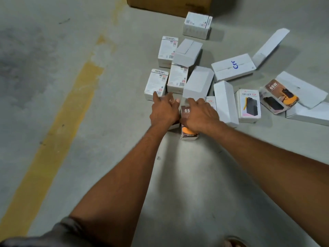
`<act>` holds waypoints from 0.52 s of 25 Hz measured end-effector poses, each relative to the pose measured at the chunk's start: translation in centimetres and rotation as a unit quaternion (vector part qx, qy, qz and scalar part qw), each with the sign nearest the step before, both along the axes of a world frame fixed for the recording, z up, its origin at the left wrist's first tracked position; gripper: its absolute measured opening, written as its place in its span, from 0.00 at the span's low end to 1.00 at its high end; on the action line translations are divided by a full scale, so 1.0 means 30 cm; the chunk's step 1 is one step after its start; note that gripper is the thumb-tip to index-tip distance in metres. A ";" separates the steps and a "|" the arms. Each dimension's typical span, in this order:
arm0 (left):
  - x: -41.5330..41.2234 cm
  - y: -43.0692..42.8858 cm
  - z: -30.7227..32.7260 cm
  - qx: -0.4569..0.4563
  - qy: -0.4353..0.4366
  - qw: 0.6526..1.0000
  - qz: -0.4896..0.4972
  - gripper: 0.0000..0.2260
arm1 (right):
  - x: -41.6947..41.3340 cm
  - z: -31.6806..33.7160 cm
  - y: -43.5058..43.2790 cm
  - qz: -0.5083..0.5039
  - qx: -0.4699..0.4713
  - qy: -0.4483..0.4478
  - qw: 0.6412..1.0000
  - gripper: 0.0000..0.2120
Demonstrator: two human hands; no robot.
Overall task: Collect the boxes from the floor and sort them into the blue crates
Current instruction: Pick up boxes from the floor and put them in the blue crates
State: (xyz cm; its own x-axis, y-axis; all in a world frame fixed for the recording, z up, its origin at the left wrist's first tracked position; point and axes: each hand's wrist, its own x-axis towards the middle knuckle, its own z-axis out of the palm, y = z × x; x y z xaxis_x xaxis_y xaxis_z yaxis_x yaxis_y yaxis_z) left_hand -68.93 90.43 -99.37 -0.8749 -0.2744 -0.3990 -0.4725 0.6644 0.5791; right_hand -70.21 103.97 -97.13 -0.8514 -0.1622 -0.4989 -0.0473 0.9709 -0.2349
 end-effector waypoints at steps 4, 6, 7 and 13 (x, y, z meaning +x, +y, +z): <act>-0.036 -0.011 -0.055 -0.036 -0.018 0.998 -0.043 0.26 | 0.000 -0.031 -0.052 -0.007 0.005 0.002 1.000 0.34; -0.021 -0.030 -0.050 -0.049 -0.025 0.998 -0.027 0.28 | 0.003 -0.037 -0.079 -0.016 0.004 0.006 1.000 0.31; -0.006 -0.048 -0.042 -0.047 -0.024 0.999 -0.012 0.28 | 0.009 -0.036 -0.093 -0.018 -0.001 0.002 1.000 0.31; 0.090 -0.144 -0.053 -0.058 -0.004 0.998 -0.016 0.27 | 0.032 -0.058 -0.137 -0.015 -0.015 -0.017 1.000 0.33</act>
